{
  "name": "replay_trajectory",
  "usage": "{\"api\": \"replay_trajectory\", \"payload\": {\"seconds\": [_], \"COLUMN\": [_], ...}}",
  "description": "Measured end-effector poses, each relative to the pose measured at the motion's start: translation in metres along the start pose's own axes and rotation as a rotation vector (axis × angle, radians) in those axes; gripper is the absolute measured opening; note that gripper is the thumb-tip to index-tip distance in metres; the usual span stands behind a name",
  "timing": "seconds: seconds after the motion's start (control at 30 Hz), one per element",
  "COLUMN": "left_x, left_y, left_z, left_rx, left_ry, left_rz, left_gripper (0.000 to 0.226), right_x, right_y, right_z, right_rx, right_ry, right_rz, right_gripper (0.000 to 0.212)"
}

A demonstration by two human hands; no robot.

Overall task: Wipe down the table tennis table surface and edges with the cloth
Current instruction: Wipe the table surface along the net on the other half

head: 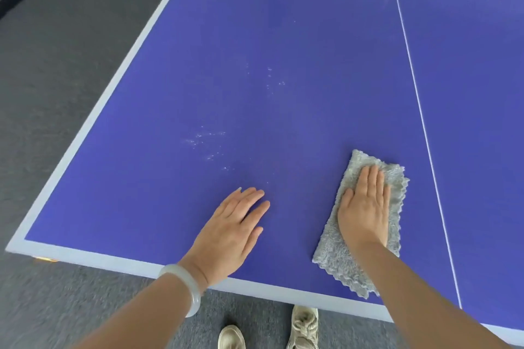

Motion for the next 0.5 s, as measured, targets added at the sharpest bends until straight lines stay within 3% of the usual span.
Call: {"api": "replay_trajectory", "payload": {"seconds": [0.13,0.2,0.33,0.5], "left_x": [0.062,0.083,0.088,0.092], "left_y": [0.017,0.015,0.006,0.003], "left_z": [-0.027,-0.040,-0.039,-0.043], "left_rx": [-0.071,-0.059,-0.066,-0.076], "left_ry": [0.475,0.624,0.645,0.659], "left_rz": [0.054,0.037,0.032,0.034], "left_gripper": [0.058,0.066,0.066,0.066], "right_x": [0.018,0.022,-0.018,-0.070], "right_y": [0.002,0.005,0.016,0.027], "right_z": [-0.006,-0.006,-0.001,0.005], "right_rx": [0.061,0.121,0.173,0.099], "right_ry": [0.271,0.380,0.514,0.372], "right_rz": [-0.033,-0.036,-0.115,-0.204], "right_gripper": [0.059,0.058,0.054,0.056]}}
Point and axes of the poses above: each hand's wrist, its own z-axis towards the middle knuckle, its own y-axis out of the back of the hand, x = y × z, the point moved 7 cm from there along z, towards the middle knuckle, and after that the axes turned 13 degrees about -y, right-handed, at the moved point
